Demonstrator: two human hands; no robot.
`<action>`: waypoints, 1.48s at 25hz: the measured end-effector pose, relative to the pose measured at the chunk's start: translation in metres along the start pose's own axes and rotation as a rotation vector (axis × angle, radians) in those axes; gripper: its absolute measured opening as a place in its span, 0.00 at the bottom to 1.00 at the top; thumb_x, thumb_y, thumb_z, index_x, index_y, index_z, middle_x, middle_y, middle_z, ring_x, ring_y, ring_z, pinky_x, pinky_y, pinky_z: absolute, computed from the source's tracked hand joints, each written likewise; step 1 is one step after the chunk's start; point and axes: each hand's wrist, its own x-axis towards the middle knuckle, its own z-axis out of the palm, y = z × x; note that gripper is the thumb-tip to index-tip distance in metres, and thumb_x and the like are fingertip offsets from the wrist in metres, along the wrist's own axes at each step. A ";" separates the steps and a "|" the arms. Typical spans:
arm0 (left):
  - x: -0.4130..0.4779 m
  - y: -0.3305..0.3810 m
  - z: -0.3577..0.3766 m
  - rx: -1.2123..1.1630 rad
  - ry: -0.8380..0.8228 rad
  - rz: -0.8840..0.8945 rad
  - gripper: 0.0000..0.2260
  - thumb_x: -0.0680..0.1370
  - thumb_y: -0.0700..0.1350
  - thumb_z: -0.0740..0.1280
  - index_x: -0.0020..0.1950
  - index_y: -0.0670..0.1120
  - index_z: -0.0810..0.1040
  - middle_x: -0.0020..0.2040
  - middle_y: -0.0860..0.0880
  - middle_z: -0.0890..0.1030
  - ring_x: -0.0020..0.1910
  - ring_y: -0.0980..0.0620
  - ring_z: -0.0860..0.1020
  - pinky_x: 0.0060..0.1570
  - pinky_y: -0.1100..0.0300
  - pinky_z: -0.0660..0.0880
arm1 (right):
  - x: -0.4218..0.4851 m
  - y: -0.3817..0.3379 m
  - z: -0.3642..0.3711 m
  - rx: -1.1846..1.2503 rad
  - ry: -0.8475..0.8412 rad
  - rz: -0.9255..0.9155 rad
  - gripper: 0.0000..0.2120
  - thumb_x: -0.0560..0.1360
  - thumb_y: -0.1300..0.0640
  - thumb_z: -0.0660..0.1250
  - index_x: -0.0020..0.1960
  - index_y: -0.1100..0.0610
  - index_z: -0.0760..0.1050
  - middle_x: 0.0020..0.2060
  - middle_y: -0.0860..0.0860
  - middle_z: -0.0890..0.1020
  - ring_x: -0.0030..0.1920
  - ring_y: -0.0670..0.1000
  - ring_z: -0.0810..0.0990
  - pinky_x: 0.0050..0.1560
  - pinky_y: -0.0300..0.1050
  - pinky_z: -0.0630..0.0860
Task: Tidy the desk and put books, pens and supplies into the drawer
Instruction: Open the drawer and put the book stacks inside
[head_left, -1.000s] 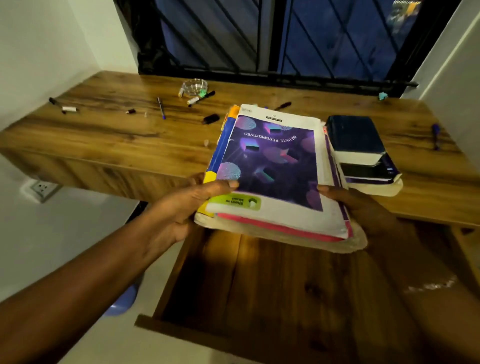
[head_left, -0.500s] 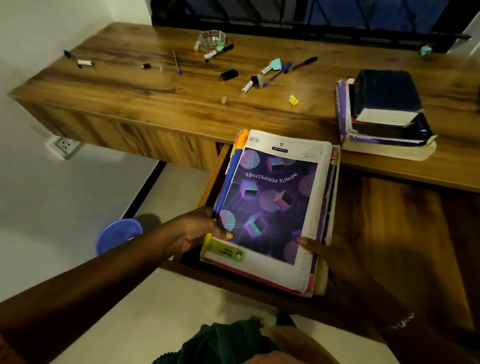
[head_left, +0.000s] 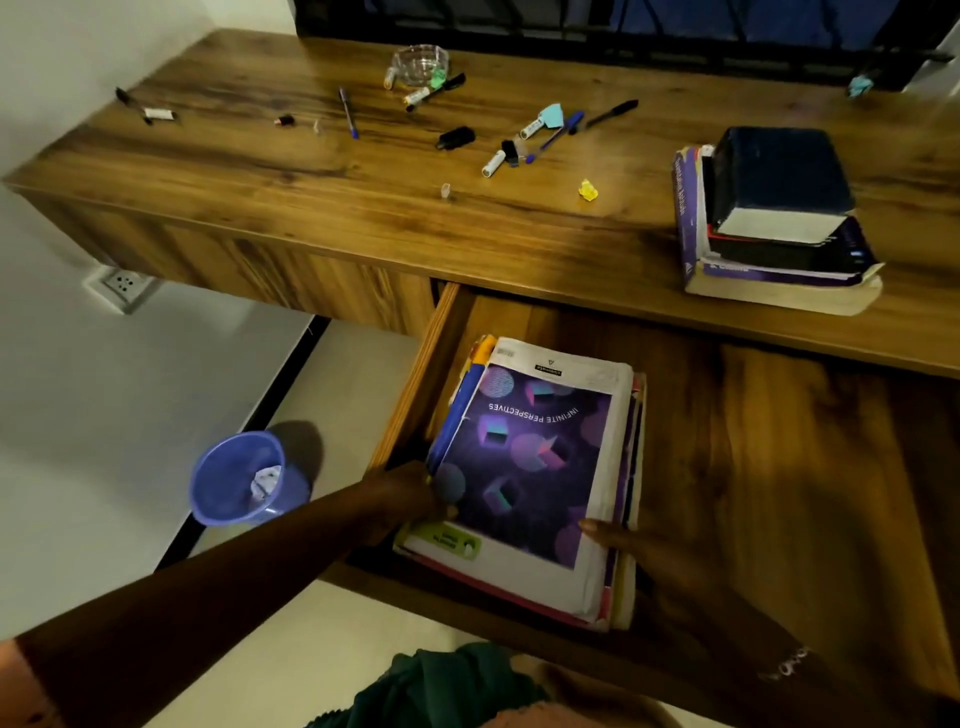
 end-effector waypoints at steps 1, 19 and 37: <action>0.001 -0.002 0.002 0.023 0.015 -0.015 0.17 0.74 0.38 0.68 0.62 0.38 0.70 0.52 0.44 0.77 0.47 0.53 0.75 0.39 0.69 0.73 | 0.000 0.001 0.002 0.004 -0.006 0.007 0.13 0.70 0.66 0.69 0.48 0.52 0.71 0.40 0.53 0.79 0.42 0.51 0.77 0.45 0.49 0.75; 0.028 -0.004 0.043 0.922 0.212 0.500 0.40 0.76 0.58 0.62 0.75 0.51 0.37 0.76 0.46 0.35 0.75 0.44 0.36 0.72 0.50 0.38 | 0.071 -0.020 0.010 -0.591 0.025 -0.125 0.21 0.77 0.56 0.63 0.68 0.62 0.66 0.62 0.60 0.76 0.61 0.59 0.76 0.62 0.55 0.73; 0.040 0.120 0.004 0.152 0.151 0.578 0.21 0.77 0.48 0.65 0.68 0.42 0.67 0.64 0.46 0.73 0.61 0.50 0.73 0.56 0.60 0.70 | 0.015 -0.083 -0.037 -0.598 0.494 -0.548 0.18 0.75 0.61 0.65 0.64 0.62 0.69 0.58 0.57 0.76 0.59 0.55 0.75 0.56 0.42 0.70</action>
